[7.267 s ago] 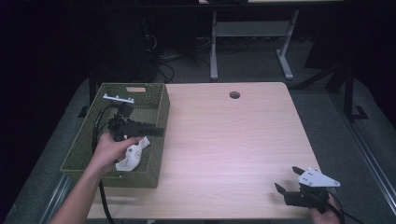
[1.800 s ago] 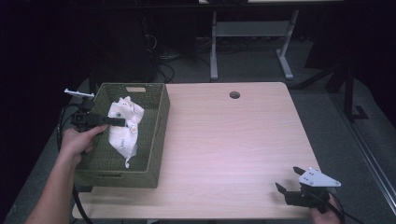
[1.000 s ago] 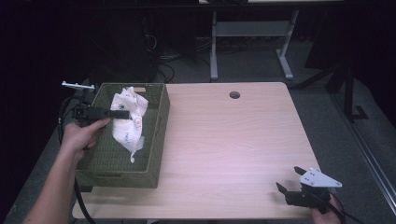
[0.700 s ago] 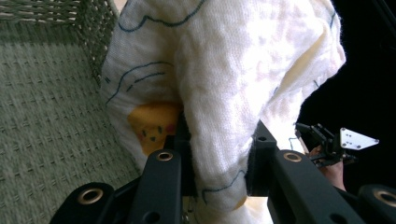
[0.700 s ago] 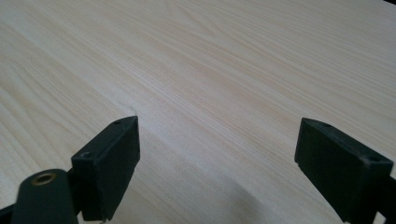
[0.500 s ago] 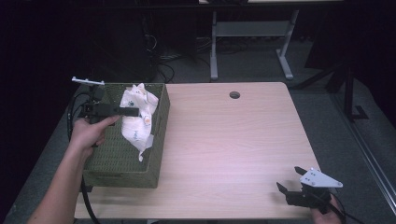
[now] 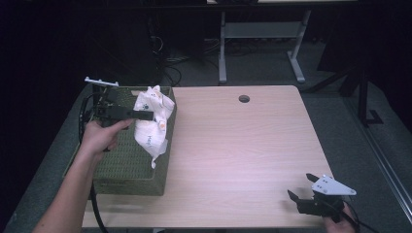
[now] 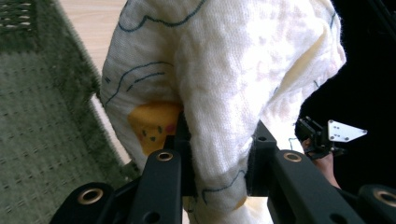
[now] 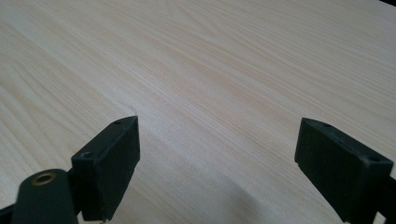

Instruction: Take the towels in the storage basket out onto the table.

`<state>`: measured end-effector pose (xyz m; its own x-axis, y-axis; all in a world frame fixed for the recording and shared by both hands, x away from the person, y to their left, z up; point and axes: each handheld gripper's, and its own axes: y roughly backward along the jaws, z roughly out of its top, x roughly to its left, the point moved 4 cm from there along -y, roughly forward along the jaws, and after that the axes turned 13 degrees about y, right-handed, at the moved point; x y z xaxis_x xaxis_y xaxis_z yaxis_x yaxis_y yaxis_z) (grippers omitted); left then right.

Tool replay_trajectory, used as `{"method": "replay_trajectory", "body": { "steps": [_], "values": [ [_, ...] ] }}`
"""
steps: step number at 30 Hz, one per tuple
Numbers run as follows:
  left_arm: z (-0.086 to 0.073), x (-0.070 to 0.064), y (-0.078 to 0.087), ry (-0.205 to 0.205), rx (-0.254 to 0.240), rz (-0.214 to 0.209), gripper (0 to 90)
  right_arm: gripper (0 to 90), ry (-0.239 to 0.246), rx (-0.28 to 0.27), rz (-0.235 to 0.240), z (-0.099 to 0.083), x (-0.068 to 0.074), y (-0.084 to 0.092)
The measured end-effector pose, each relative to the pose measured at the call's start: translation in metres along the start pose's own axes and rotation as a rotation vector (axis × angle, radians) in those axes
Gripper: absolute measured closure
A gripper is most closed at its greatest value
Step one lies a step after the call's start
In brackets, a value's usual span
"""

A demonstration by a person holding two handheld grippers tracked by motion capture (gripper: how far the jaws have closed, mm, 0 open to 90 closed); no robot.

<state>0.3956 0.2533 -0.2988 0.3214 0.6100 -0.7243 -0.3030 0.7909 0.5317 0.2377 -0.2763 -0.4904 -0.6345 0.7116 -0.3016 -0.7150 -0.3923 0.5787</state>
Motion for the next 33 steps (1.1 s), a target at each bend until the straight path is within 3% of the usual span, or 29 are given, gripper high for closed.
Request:
{"method": "replay_trajectory", "body": {
  "steps": [14,33],
  "values": [
    [0.001,-0.019,-0.022,-0.039,0.034,-0.013,71.7,13.7,-0.003,0.000,-0.002,0.000,0.000,0.000],
    [-0.001,-0.032,-0.054,-0.057,0.089,-0.033,71.6,13.7,0.004,0.002,0.006,0.002,0.002,0.000]
  ]
}}
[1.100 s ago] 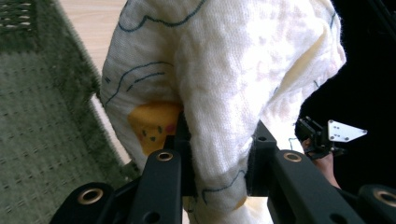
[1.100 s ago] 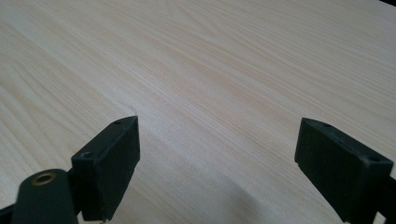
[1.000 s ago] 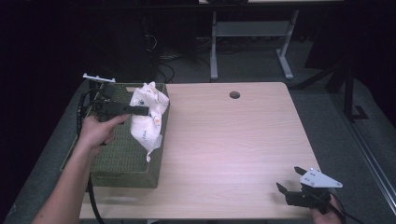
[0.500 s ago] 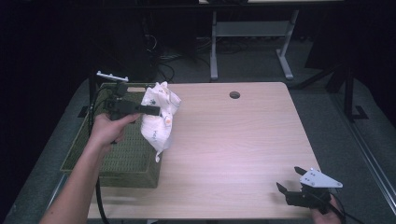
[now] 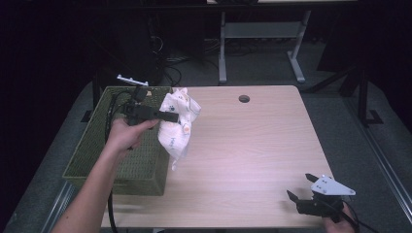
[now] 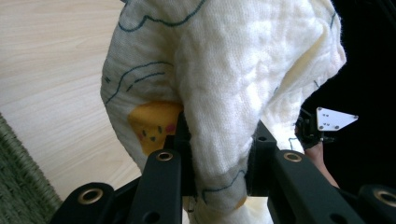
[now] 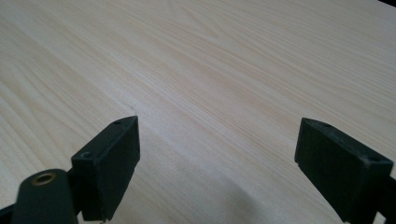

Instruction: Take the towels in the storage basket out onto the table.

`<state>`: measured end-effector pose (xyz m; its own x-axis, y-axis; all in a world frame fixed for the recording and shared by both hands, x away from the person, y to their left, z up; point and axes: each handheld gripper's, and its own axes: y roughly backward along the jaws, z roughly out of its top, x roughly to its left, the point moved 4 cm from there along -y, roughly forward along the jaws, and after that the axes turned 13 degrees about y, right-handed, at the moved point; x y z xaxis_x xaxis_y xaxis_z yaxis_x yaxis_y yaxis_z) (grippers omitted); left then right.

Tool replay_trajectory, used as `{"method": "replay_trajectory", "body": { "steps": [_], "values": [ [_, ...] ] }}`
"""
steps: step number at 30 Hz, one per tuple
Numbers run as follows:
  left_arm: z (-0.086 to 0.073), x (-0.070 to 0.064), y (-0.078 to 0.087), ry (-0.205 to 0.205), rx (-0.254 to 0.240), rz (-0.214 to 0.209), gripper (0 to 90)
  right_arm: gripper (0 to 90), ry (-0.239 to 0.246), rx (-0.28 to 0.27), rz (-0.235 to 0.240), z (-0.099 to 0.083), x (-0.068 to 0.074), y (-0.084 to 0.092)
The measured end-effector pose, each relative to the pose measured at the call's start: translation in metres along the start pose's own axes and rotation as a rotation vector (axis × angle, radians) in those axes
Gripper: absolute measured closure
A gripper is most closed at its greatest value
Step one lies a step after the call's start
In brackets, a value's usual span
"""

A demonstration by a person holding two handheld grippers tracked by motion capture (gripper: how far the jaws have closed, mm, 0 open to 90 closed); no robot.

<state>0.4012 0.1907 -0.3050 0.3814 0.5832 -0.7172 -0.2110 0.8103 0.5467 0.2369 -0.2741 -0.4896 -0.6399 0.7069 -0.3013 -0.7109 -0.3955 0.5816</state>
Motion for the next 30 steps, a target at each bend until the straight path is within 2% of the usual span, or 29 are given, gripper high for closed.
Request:
{"method": "replay_trajectory", "body": {
  "steps": [16,26,30],
  "values": [
    [-0.002,-0.011,-0.032,-0.027,0.055,-0.012,71.5,13.7,-0.004,-0.003,0.002,0.000,0.000,0.000],
    [-0.007,-0.016,-0.059,-0.025,0.087,-0.030,71.5,13.7,0.008,0.002,0.010,0.000,0.001,-0.001],
    [-0.007,-0.017,-0.070,-0.025,0.105,-0.023,71.5,13.7,0.002,0.001,0.009,0.000,0.001,0.000]
  ]
}}
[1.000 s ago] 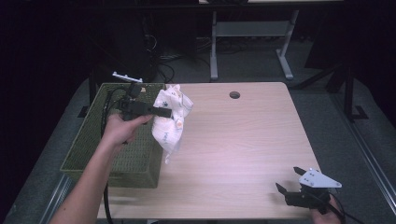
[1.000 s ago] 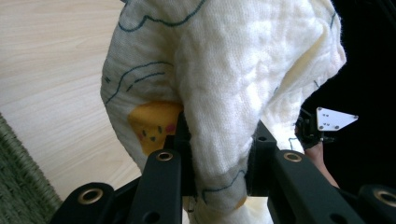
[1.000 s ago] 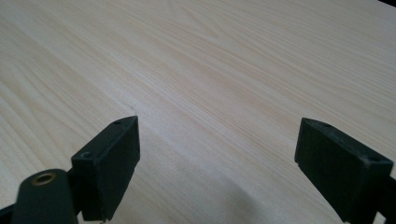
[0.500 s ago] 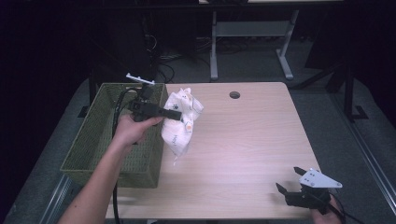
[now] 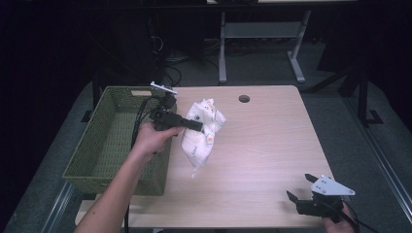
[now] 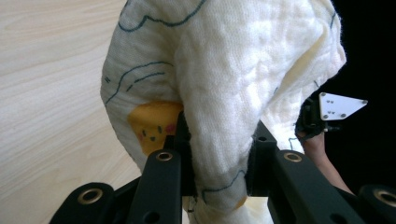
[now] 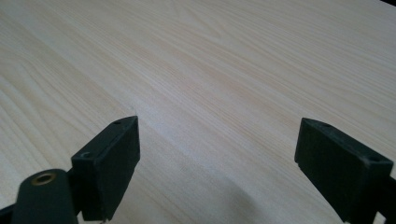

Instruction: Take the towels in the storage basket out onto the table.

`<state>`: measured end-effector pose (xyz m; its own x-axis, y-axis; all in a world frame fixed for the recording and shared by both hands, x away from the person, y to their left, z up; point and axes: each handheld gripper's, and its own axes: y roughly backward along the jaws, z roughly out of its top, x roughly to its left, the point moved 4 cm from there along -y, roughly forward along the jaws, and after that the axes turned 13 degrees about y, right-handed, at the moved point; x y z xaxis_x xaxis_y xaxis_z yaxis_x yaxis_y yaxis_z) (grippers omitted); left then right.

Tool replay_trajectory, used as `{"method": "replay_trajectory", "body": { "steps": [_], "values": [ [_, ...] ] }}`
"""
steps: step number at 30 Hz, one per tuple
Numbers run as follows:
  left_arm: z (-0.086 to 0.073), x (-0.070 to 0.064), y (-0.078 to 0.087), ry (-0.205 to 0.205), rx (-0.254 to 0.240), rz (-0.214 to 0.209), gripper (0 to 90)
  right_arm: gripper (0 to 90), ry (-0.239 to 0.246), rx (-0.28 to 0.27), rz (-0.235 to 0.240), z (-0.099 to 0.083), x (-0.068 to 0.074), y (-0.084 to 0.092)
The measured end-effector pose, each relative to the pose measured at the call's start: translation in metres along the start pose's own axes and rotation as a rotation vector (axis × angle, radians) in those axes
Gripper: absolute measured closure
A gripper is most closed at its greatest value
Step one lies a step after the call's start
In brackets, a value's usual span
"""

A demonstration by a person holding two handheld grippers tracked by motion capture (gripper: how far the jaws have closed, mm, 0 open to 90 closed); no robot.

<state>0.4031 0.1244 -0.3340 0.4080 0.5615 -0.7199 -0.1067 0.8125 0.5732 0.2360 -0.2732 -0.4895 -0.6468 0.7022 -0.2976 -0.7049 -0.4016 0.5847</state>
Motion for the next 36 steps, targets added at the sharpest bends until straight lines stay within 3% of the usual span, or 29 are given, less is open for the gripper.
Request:
{"method": "replay_trajectory", "body": {
  "steps": [9,22,36],
  "values": [
    [0.003,-0.005,-0.025,-0.004,0.030,-0.003,71.5,13.7,-0.004,-0.013,-0.003,0.001,-0.001,0.004],
    [0.002,-0.012,-0.076,-0.022,0.091,-0.012,71.4,13.7,-0.003,-0.018,-0.007,0.001,-0.003,0.004],
    [-0.003,-0.002,-0.118,0.007,0.139,0.011,71.1,13.7,0.008,-0.018,0.007,0.003,-0.002,0.001]
  ]
}}
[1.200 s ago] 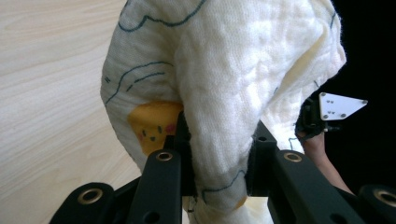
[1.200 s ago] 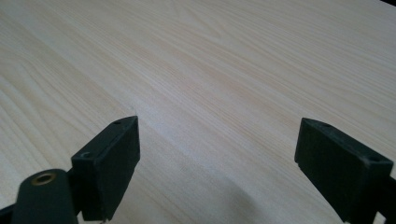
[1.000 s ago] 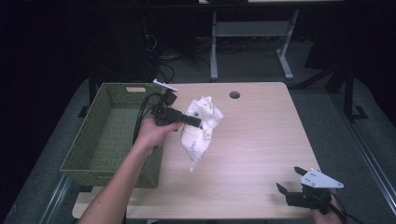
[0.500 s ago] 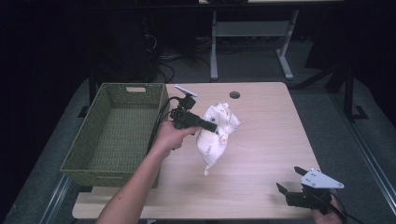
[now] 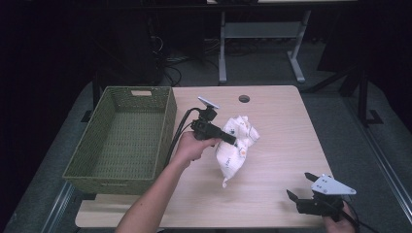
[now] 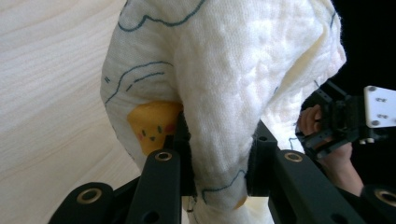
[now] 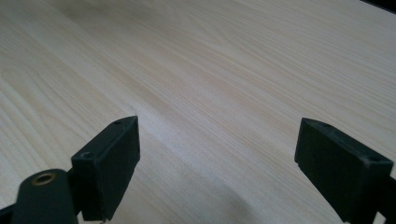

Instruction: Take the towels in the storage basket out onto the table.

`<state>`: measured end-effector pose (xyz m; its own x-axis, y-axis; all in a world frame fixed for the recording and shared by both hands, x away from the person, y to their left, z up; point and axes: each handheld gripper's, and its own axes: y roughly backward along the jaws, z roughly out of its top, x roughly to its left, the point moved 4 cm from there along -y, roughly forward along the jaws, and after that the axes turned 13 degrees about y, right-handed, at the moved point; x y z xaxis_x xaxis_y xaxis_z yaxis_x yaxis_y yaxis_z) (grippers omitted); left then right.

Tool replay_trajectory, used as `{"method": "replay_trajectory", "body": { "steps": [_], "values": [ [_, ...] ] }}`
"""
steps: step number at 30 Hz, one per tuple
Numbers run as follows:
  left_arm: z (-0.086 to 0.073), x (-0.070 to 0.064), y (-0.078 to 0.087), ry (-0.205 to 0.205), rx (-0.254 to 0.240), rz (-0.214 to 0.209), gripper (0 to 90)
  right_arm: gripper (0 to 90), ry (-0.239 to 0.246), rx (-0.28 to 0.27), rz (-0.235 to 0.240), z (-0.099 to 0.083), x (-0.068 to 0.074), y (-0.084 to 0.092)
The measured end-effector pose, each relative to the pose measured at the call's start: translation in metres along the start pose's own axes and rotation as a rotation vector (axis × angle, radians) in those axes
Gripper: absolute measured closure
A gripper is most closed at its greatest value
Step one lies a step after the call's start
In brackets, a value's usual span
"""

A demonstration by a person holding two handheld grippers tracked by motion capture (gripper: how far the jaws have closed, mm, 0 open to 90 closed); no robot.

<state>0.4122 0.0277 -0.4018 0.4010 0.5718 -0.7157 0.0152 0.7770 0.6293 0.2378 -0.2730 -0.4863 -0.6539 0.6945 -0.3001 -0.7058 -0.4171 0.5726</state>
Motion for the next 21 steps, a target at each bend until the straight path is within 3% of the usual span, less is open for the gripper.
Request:
{"method": "replay_trajectory", "body": {
  "steps": [12,21],
  "values": [
    [0.001,0.009,-0.032,0.060,-0.005,0.025,70.6,13.7,0.006,-0.004,0.002,0.000,0.000,0.000],
    [0.002,0.015,-0.047,0.068,-0.002,0.085,69.9,13.7,0.003,-0.003,0.003,0.000,0.000,-0.001]
  ]
}}
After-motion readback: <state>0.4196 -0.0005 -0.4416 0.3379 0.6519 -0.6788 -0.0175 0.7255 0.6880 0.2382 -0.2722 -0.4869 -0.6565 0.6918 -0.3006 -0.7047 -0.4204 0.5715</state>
